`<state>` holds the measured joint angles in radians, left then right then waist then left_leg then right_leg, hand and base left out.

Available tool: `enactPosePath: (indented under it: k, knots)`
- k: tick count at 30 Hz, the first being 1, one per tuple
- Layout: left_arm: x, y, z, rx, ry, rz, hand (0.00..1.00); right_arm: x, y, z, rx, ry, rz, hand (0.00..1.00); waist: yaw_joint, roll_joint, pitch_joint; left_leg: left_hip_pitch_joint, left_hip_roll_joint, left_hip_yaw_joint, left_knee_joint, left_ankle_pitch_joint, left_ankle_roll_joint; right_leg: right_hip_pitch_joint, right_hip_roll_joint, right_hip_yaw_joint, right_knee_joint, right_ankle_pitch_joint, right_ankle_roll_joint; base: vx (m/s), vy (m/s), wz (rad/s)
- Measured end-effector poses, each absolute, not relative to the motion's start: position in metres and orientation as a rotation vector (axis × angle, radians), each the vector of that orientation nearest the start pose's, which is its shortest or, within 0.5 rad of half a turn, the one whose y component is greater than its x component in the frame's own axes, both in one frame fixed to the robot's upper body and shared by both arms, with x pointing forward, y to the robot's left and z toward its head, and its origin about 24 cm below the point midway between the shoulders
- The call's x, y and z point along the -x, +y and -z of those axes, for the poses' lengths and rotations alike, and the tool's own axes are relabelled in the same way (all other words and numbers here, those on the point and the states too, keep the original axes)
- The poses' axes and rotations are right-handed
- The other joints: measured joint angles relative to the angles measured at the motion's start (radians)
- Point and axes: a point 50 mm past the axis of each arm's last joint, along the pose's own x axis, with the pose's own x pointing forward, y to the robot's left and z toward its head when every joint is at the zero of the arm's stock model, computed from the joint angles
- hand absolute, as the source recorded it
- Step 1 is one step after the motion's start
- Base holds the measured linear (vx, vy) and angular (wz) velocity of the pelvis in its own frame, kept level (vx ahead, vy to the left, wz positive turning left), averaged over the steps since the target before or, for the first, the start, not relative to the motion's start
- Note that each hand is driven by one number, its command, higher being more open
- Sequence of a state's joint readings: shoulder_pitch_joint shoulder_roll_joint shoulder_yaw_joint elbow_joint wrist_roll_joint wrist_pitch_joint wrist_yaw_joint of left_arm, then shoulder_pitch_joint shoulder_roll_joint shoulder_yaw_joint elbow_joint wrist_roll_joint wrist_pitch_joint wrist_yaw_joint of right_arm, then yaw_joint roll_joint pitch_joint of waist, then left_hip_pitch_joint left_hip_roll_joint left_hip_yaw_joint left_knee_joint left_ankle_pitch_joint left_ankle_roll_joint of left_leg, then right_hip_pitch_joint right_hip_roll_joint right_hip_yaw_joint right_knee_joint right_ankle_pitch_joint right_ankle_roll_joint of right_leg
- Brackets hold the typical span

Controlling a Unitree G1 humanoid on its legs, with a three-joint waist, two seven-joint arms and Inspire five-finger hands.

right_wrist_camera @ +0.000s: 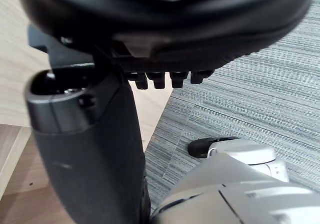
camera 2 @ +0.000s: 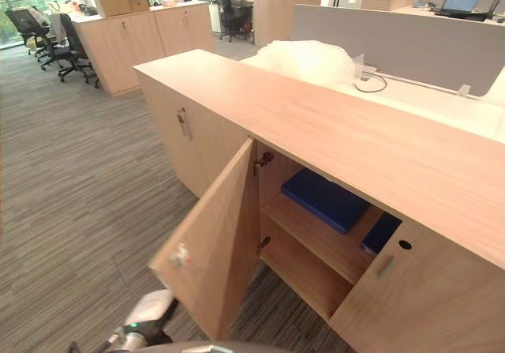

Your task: Walk over to the cabinet, pick up the folder, carry it to the office cabinet, place the folder inside the office cabinet, then close the office cabinet door

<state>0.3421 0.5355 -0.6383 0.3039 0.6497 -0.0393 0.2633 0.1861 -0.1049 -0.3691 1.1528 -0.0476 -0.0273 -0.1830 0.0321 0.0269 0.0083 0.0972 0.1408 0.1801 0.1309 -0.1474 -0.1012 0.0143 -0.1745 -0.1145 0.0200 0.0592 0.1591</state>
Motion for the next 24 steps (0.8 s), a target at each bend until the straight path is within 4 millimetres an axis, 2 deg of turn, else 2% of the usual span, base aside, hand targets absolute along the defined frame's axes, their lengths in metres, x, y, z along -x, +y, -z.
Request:
enactPosePath:
  k: [2,4,5,8,12,13,16,21,22,23,24]
  knots:
    - [-0.099,0.144,0.093,-1.087,0.321,0.702,1.00,-0.020,-0.234,0.167,0.049,1.289,0.559,1.00,-0.022,-0.009,-0.010,0.000,0.000,0.003,-0.001,0.000,0.000,0.000,0.001,0.006,-0.010,0.005,-0.005,-0.02,-0.001,-0.10]
    - [-0.112,0.098,0.084,-1.004,0.150,0.819,1.00,-0.021,-0.225,0.169,0.046,1.296,0.543,1.00,-0.051,-0.025,-0.028,0.000,0.000,0.010,-0.004,0.003,-0.005,0.007,0.005,0.011,-0.036,0.026,-0.008,0.04,0.002,-0.14]
    - [-0.115,0.086,0.080,-0.977,0.100,0.841,1.00,-0.020,-0.223,0.170,0.044,1.297,0.541,1.00,-0.055,-0.029,-0.032,0.001,0.000,0.014,-0.005,0.004,-0.004,0.008,0.006,0.013,-0.044,0.035,-0.015,0.06,0.011,-0.19]
    - [-0.134,0.030,0.049,-0.851,-0.165,0.919,1.00,-0.020,-0.220,0.170,0.036,1.300,0.543,1.00,-0.072,-0.035,-0.035,0.020,0.000,0.027,-0.009,0.002,-0.003,0.027,0.007,0.019,-0.070,0.046,-0.021,0.08,0.019,-0.11]
    - [-0.139,-0.015,0.012,-0.723,-0.406,0.981,1.00,-0.019,-0.222,0.170,0.040,1.306,0.544,1.00,-0.099,-0.027,-0.030,0.050,0.000,0.048,-0.035,0.000,-0.005,0.043,0.012,0.029,-0.087,0.049,-0.025,0.06,0.027,-0.12]
    - [-0.139,-0.023,0.007,-0.707,-0.435,0.998,1.00,-0.020,-0.223,0.170,0.044,1.301,0.548,1.00,-0.101,-0.022,-0.024,0.059,0.001,0.060,-0.039,-0.002,-0.007,0.043,0.015,0.041,-0.091,0.051,-0.028,0.03,0.020,-0.24]
    - [-0.135,-0.030,0.005,-0.694,-0.449,1.036,1.00,-0.021,-0.224,0.170,0.044,1.293,0.551,1.00,-0.120,-0.017,-0.017,0.064,0.004,0.067,-0.041,-0.005,-0.010,0.049,0.020,0.044,-0.104,0.054,-0.033,0.02,0.008,-0.13]
    - [-0.135,-0.026,0.028,-0.753,-0.350,1.073,1.00,-0.027,-0.224,0.169,0.034,1.274,0.556,1.00,-0.141,-0.015,0.004,0.078,0.016,0.133,-0.033,-0.022,-0.016,0.016,0.039,0.104,-0.096,0.062,-0.047,-0.01,0.016,-0.38]
    - [-0.140,-0.022,0.036,-0.779,-0.315,1.065,1.00,-0.035,-0.225,0.169,0.028,1.256,0.556,1.00,-0.144,-0.011,0.017,0.075,0.025,0.173,-0.022,-0.033,-0.018,-0.022,0.050,0.111,-0.067,0.064,-0.060,-0.05,-0.001,-0.88]
    - [-0.146,-0.017,0.043,-0.816,-0.282,1.057,1.00,-0.042,-0.226,0.168,0.011,1.239,0.568,1.00,-0.147,-0.006,0.033,0.068,0.042,0.204,-0.019,-0.037,-0.019,-0.052,0.049,0.045,-0.039,0.051,-0.119,-0.04,-0.021,-0.77]
    - [-0.150,-0.015,0.046,-0.836,-0.263,1.051,1.00,-0.046,-0.226,0.167,0.012,1.227,0.572,1.00,-0.150,-0.003,0.043,0.069,0.043,0.218,-0.022,-0.036,-0.019,-0.058,0.038,-0.024,-0.021,0.042,-0.149,-0.01,-0.011,-0.62]
